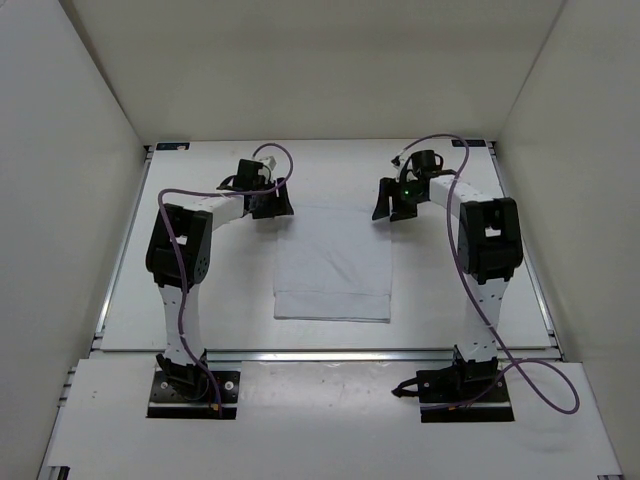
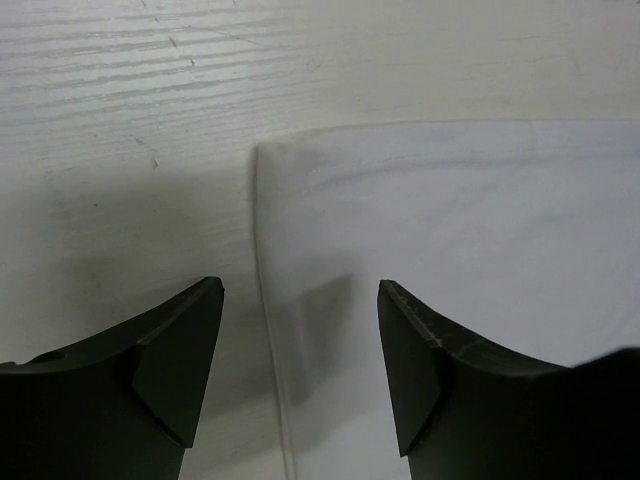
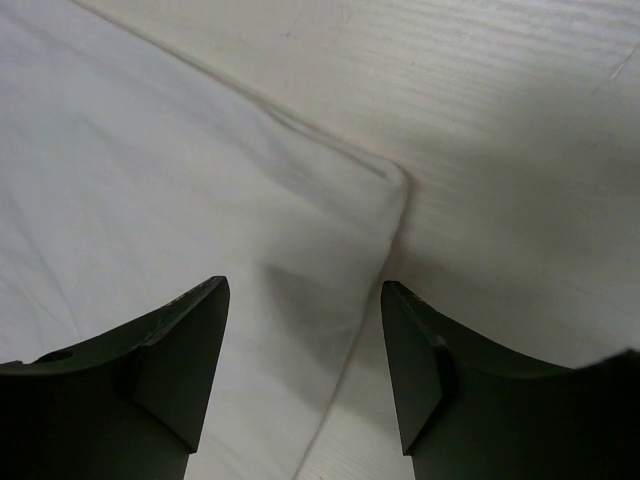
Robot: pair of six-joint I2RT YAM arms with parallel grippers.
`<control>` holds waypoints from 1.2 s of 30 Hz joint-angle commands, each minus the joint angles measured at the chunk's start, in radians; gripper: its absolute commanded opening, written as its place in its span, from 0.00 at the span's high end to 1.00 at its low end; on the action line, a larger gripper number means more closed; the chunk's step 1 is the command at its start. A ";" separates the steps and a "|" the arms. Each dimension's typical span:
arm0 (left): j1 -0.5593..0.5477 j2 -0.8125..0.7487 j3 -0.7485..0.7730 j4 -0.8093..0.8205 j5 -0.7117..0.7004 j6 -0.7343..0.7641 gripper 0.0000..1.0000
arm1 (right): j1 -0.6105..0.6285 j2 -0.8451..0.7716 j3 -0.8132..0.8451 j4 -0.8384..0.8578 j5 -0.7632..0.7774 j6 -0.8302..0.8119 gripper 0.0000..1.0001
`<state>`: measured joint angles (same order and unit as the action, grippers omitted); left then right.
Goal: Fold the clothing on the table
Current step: Flatten the skirt out, then fold the skirt
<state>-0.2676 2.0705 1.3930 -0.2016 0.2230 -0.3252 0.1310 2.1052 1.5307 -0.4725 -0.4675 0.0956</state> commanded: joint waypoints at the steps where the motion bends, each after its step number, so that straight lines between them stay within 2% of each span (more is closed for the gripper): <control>1: 0.004 0.022 0.037 0.043 0.031 -0.031 0.27 | -0.010 0.038 0.062 0.002 0.027 -0.004 0.41; 5: -0.001 0.043 0.043 0.051 0.019 -0.060 0.30 | -0.013 0.070 0.100 -0.011 0.065 -0.011 0.40; 9: -0.001 0.068 0.066 0.034 0.013 -0.061 0.39 | -0.022 0.127 0.184 -0.051 0.061 -0.020 0.41; 12: -0.005 0.089 0.092 0.011 0.013 -0.057 0.40 | -0.016 0.153 0.218 -0.072 0.063 -0.022 0.51; 14: -0.002 0.095 0.101 0.002 0.010 -0.057 0.41 | -0.010 0.168 0.218 -0.067 0.072 -0.030 0.65; 17: -0.005 0.102 0.118 -0.002 0.010 -0.055 0.47 | 0.010 0.176 0.230 -0.093 0.086 -0.039 0.80; 20: -0.010 0.123 0.155 -0.036 0.016 -0.048 0.57 | 0.016 0.184 0.240 -0.095 0.096 -0.046 0.90; 23: -0.012 0.143 0.188 -0.051 0.038 -0.052 0.83 | 0.021 0.188 0.262 -0.107 0.095 -0.042 1.00; 24: -0.016 0.143 0.189 -0.055 0.029 -0.054 0.88 | 0.028 0.188 0.270 -0.103 0.096 -0.037 1.00; 25: -0.009 0.145 0.193 -0.055 0.030 -0.052 1.00 | 0.022 0.182 0.282 -0.103 0.099 -0.033 1.00; 28: -0.016 0.126 0.198 -0.048 0.015 -0.051 1.00 | 0.015 0.164 0.350 -0.121 0.076 -0.025 1.00; 33: 0.004 -0.015 0.233 -0.048 -0.011 -0.021 1.00 | -0.002 0.081 0.561 -0.137 0.101 -0.011 1.00; 36: 0.031 -0.085 0.358 -0.096 0.013 -0.006 1.00 | -0.037 -0.011 0.672 -0.077 0.032 0.058 1.00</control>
<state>-0.2615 2.1754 1.6176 -0.2916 0.2253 -0.3603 0.1356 2.2623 2.0865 -0.6380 -0.3916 0.0998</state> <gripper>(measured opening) 0.026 0.032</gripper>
